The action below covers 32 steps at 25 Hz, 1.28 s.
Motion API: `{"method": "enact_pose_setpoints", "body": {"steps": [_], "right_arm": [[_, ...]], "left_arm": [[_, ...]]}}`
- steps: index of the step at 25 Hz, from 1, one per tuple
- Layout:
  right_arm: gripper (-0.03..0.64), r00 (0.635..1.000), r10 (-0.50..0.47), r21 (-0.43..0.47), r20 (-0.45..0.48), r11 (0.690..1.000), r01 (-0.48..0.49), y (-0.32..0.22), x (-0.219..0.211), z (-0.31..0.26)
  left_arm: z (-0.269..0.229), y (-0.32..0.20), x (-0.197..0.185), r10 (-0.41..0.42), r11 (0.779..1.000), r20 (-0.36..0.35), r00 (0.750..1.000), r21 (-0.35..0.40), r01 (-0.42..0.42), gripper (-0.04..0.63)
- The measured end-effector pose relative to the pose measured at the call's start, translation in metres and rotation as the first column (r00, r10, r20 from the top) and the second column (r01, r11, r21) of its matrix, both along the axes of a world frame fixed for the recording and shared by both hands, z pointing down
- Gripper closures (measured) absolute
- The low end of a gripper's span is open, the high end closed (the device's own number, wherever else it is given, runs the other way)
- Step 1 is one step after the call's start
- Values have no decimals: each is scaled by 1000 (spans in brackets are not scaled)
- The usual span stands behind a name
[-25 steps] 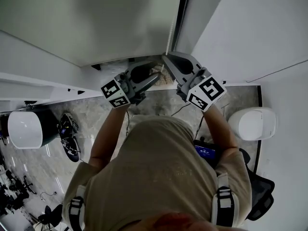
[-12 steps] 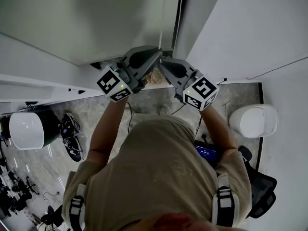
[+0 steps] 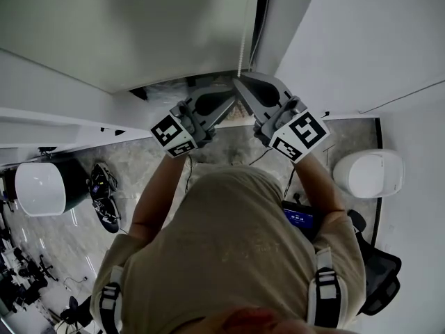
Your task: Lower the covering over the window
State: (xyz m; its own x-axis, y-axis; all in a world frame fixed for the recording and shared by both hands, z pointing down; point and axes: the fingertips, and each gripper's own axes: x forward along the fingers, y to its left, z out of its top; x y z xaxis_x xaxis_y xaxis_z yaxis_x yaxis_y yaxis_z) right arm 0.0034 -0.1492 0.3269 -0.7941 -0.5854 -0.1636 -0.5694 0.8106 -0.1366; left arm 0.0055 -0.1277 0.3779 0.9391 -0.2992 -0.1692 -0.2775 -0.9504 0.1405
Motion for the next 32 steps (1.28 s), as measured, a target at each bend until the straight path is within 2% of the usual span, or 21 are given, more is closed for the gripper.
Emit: {"method": "enact_pose_setpoints", "body": {"steps": [2, 4, 5, 7, 9, 10, 12, 14, 17, 19, 21, 23, 25, 26, 27, 28, 30, 31, 32], "right_arm": [[607, 1000, 11, 11, -15, 1000, -11, -2, -1, 2], [607, 1000, 13, -16, -24, 1000, -14, -8, 2, 17], [607, 999, 5, -50, -39, 999, -7, -9, 2, 32], [607, 997, -18, -108, -74, 994, 10, -6, -4, 60], [607, 996, -35, -121, -78, 992, 25, -1, -10, 70], [607, 996, -37, -113, -82, 993, 28, 0, -12, 69], [607, 996, -39, -109, -85, 994, 30, 0, -15, 68], [607, 995, -60, -123, -85, 991, 49, 0, -14, 72], [605, 988, -111, -81, -103, 991, 103, 7, -11, 70], [534, 994, -99, -56, -39, 994, 96, 9, 2, 51], [515, 997, -70, -32, 11, 997, 71, 3, 13, 27], [514, 997, -71, -5, 8, 997, 71, -1, 11, 11], [515, 998, -65, 1, -3, 998, 65, -5, 6, 3], [535, 999, -49, -5, -9, 999, 49, -7, 6, 2], [606, 999, -29, -11, -13, 1000, 29, -10, 7, 1], [607, 1000, -10, -15, -17, 1000, 9, -13, 9, 1], [609, 999, 20, -21, -28, 1000, -20, -20, 14, 9], [609, 999, 21, -37, -45, 999, -23, -24, 15, 21], [609, 997, 10, -67, -70, 998, -15, -26, 14, 37]], "left_arm": [[-8, -3, -11, 5, 1000, -47, 999, -1, -5, 572], [-26, -12, -26, -13, 1000, -123, 992, -15, 11, 434], [-36, -17, -30, -34, 999, -130, 991, -1, 35, 431], [-53, -23, -24, -66, 996, -84, 994, 54, 71, 431], [-60, -30, -8, -78, 994, -23, 997, 77, 79, 431], [-60, -35, -3, -84, 994, -2, 996, 71, 84, 446], [-58, -39, 0, -86, 995, 1, 996, 46, 86, 570], [-54, -37, 0, -85, 996, -13, 996, 30, 86, 577], [-41, -36, -3, -106, 993, 29, 994, 51, 104, 578], [-23, -36, -9, -111, 993, 67, 992, 37, 108, 578], [-3, -35, -12, -101, 995, 83, 991, 6, 101, 578], [11, -27, -7, -78, 997, 84, 993, -18, 80, 578], [17, -15, 5, -50, 998, 76, 996, -26, 52, 578], [18, -10, 10, -41, 999, 72, 997, -24, 43, 578], [17, -7, 12, -38, 999, 69, 997, -17, 39, 578], [14, -6, 12, -38, 999, 63, 997, -9, 38, 578], [3, -13, -2, -43, 999, -4, 999, -18, 43, 575], [-8, -21, -11, -52, 998, -58, 997, -33, 50, 491], [-21, -29, -17, -64, 998, -98, 993, -34, 61, 459]]}}
